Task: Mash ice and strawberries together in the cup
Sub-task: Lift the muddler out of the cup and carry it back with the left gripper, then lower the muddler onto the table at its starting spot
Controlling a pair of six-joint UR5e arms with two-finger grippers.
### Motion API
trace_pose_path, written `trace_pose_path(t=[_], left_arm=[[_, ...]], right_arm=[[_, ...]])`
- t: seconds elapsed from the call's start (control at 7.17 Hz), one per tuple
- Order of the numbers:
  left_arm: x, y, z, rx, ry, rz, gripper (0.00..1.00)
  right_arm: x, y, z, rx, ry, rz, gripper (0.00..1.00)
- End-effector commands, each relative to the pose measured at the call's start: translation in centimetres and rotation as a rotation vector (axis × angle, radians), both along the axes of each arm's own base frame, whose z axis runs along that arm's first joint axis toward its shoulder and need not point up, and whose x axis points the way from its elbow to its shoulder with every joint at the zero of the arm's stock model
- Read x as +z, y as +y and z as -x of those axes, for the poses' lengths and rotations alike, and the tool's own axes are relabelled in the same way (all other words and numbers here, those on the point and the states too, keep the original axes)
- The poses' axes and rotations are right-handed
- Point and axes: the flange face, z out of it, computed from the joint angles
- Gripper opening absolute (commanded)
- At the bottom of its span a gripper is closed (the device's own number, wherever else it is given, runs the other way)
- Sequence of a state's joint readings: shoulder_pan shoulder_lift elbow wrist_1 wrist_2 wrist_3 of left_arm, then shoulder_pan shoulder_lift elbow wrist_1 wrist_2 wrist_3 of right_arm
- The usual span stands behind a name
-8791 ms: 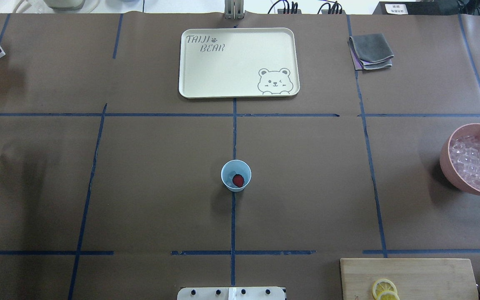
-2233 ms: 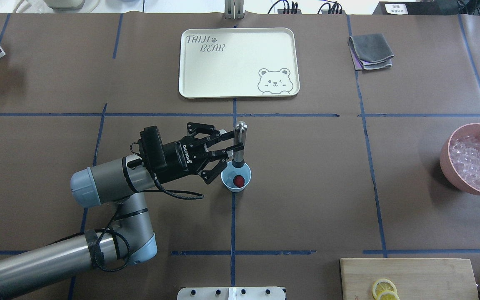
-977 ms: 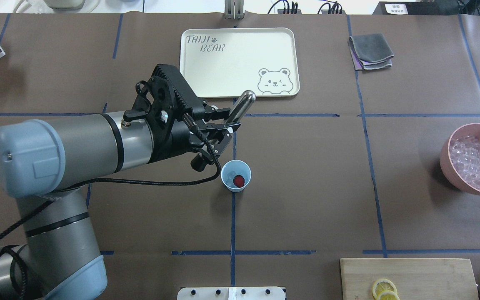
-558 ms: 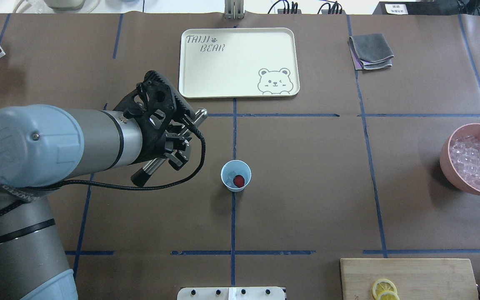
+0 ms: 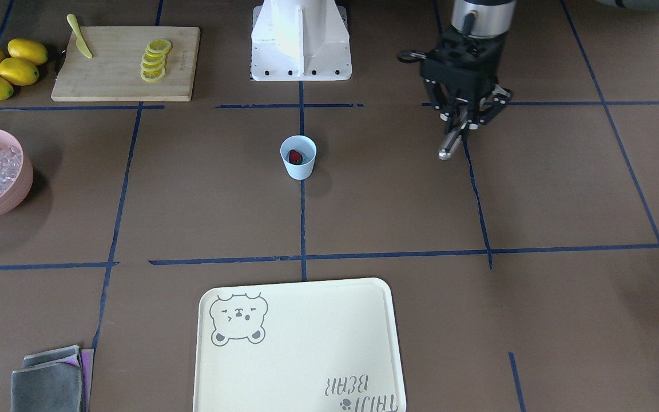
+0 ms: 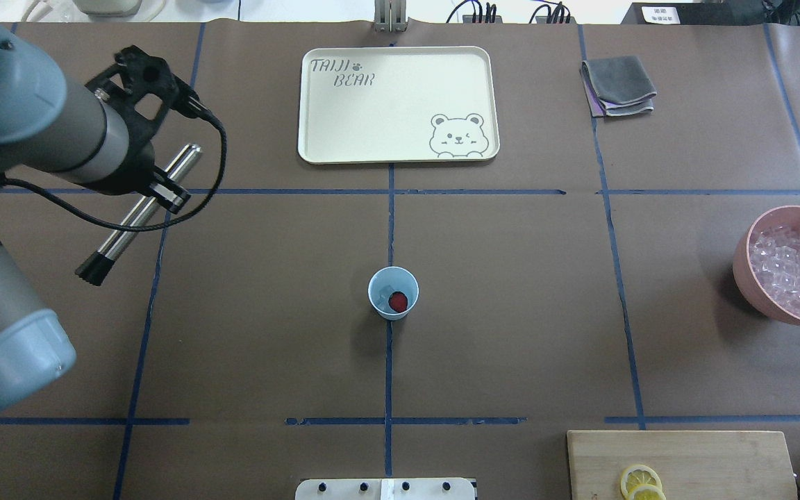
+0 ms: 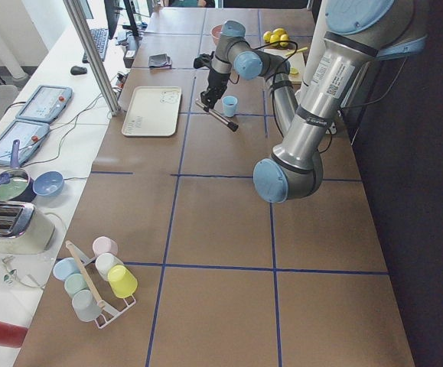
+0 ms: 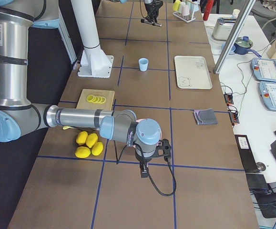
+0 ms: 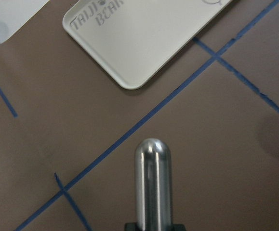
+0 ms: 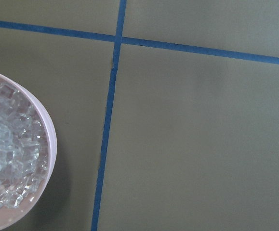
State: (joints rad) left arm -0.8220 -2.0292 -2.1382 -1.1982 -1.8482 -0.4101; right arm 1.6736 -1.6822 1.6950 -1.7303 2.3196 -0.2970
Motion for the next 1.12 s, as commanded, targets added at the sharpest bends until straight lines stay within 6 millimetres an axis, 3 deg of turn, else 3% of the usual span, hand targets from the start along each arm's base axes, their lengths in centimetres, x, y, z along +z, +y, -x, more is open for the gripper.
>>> trace_pose_path(t=[0.0,0.14,0.28,0.42,0.56,0.84,0.98], left_arm=[[9.0,-7.9,8.3,-0.128,0.001,0.29,0.08],[14.2,-9.7,11.1,-0.167,0.015,0.422,0.08],[19.1,-10.1,12.7,-0.192,0.022,0.443,0.08],[25.4,-8.9,13.5,-0.198,0.04,0.428,0.08],[30.0,-8.3,13.7,-0.181,0.072,0.454,0.08],[38.0,-5.7,14.9,-0.184,0.088,0.453,0.08],[41.0,-5.2,15.0,-0.183,0.092,0.446,0.08]], right_arm=[[0.0,0.0,0.0,0.002,0.0,0.001,1.0],[0.0,0.0,0.0,0.002,0.0,0.001,1.0],[0.0,0.0,0.0,0.002,0.0,0.002,1.0],[0.0,0.0,0.0,0.003,0.0,0.002,1.0],[-0.1,-0.1,0.0,0.003,0.001,0.0,1.0],[-0.3,0.0,0.0,0.003,0.001,-0.004,1.0],[-0.3,0.0,0.0,0.003,0.001,-0.004,1.0]])
